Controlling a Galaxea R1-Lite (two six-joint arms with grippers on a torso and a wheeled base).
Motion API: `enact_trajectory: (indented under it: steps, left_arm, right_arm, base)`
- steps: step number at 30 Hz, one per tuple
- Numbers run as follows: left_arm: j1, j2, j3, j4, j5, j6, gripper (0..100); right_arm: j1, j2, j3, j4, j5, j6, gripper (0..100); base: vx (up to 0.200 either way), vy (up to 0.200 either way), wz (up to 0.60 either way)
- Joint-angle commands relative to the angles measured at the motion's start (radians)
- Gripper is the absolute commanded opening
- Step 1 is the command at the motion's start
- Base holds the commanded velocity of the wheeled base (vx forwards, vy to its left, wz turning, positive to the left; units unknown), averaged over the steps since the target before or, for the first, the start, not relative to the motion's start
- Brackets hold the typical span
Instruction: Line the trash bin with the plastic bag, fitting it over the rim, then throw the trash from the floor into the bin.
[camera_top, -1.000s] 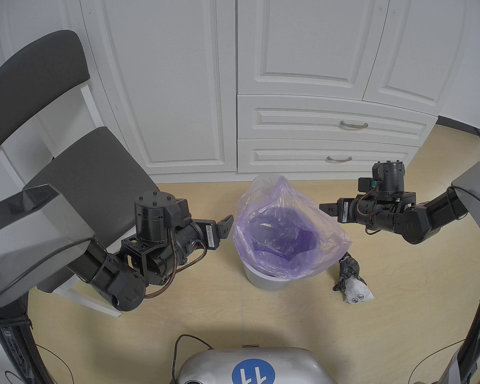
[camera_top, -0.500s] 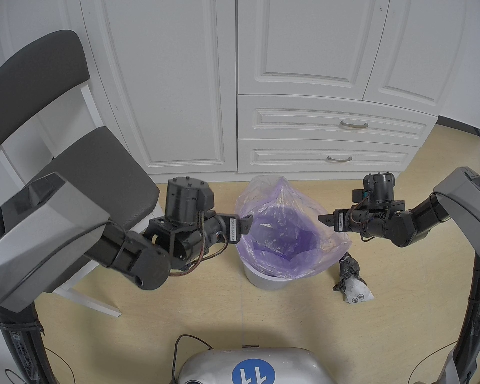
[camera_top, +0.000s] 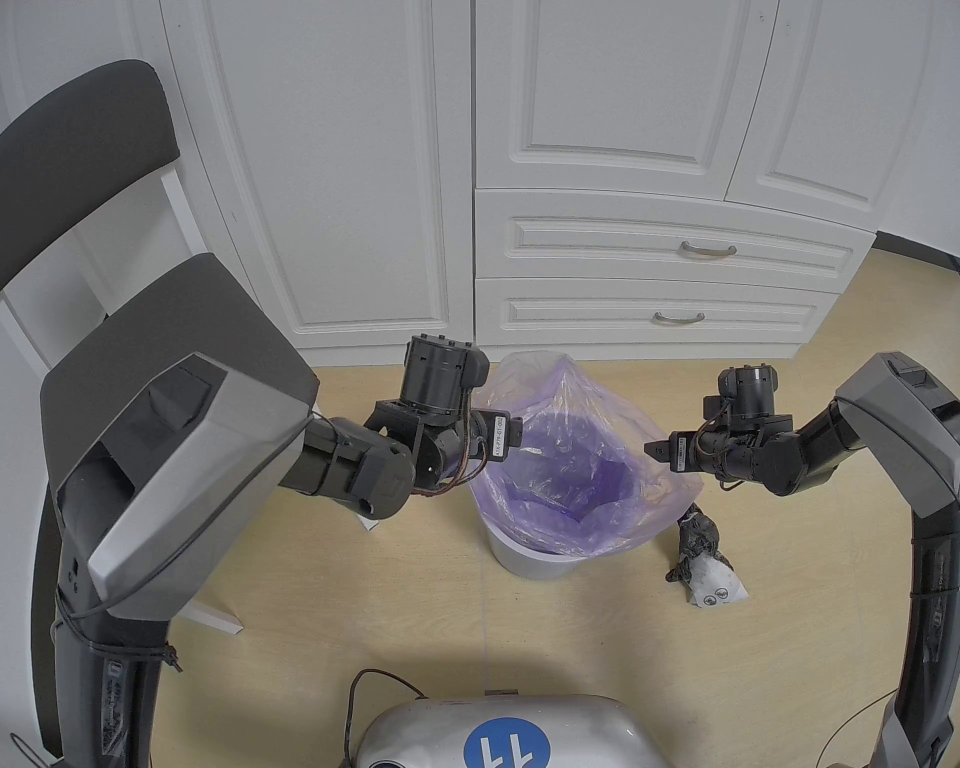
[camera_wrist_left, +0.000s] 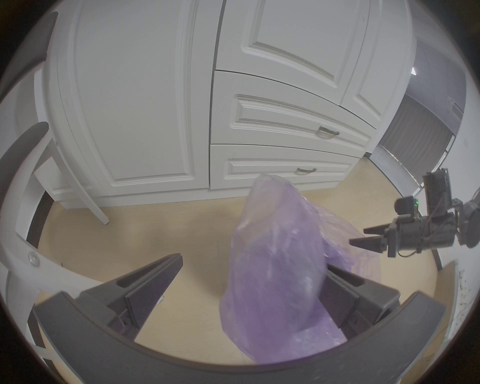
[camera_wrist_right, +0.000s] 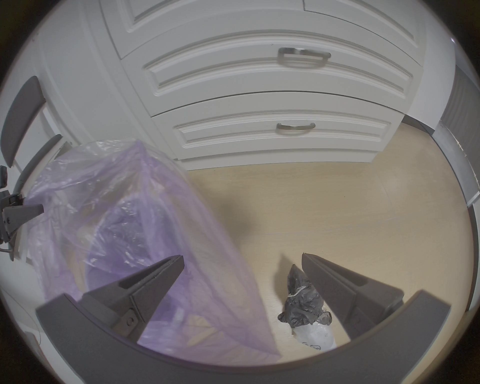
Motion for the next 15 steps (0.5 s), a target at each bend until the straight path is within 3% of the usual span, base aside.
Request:
enact_trajectory:
  steps: [1, 8, 15]
  left_arm:
    - [0.028, 0.114, -0.149, 0.067, 0.023, 0.004, 100]
    - [0.078, 0.251, -0.417, 0.162, 0.080, 0.001, 100]
    - [0.118, 0.304, -0.420, 0.150, 0.079, -0.001, 100]
  right_arm:
    - [-0.037, 0.091, -0.066, 0.001, 0.000, 0.000, 100]
    - [-0.040, 0.174, -0.178, -0.001, 0.000, 0.051, 100]
    - [-0.043, 0.218, -0.234, 0.001, 0.000, 0.103, 100]
  base:
    - [0.000, 0.000, 0.00]
    - [0.000, 0.000, 0.00]
    - [0.000, 0.000, 0.00]
